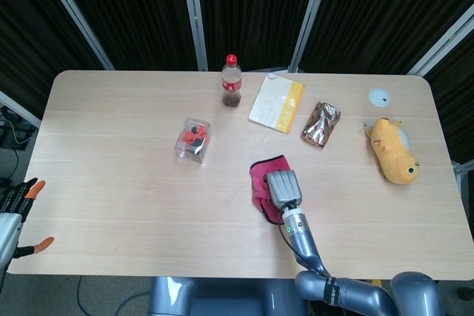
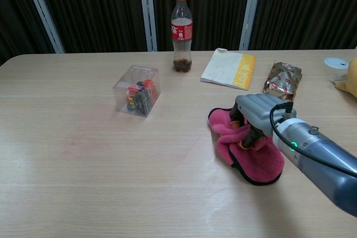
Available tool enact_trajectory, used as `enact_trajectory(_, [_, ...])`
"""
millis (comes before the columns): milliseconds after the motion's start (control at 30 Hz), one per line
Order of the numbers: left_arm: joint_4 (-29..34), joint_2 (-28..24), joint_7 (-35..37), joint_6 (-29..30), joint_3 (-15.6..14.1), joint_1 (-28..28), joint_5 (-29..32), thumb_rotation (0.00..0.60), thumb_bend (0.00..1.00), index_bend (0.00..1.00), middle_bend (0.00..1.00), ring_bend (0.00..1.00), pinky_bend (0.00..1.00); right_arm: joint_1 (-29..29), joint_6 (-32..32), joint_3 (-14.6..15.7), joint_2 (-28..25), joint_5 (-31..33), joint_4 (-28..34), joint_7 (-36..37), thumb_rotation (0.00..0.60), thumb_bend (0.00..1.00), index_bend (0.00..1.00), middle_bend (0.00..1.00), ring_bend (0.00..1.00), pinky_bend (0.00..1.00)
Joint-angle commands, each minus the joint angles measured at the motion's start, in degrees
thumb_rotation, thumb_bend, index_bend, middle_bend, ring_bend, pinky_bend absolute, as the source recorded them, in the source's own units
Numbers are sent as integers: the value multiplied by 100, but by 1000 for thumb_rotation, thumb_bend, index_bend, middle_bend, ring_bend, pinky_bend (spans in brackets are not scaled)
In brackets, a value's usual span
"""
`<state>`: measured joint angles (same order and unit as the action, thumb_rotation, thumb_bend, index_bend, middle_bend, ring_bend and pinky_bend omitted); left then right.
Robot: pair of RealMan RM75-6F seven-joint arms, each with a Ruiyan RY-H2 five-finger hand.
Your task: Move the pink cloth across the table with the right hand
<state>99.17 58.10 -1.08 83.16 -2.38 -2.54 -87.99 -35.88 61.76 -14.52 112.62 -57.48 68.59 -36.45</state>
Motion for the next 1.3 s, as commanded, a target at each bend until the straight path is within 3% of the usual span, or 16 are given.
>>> enact_trajectory(33, [13,-7,7,-7,-3,1,4,600,0,0,0,0,0,66,49,42,-101,25,20,-4,600,369,737,615,521,691])
enact_trajectory(833, [194,-67,13,-98,11,-3,126,600,0,0,0,0,0,720,559,-36,-1494,348,281,177,600,374,748,627,526,691])
enact_trajectory(1300, [200,-79,29,-119,9,-2,140,600,0,0,0,0,0,763,909,-199,-2084,160,1165,289,600,374,748,626,525,691])
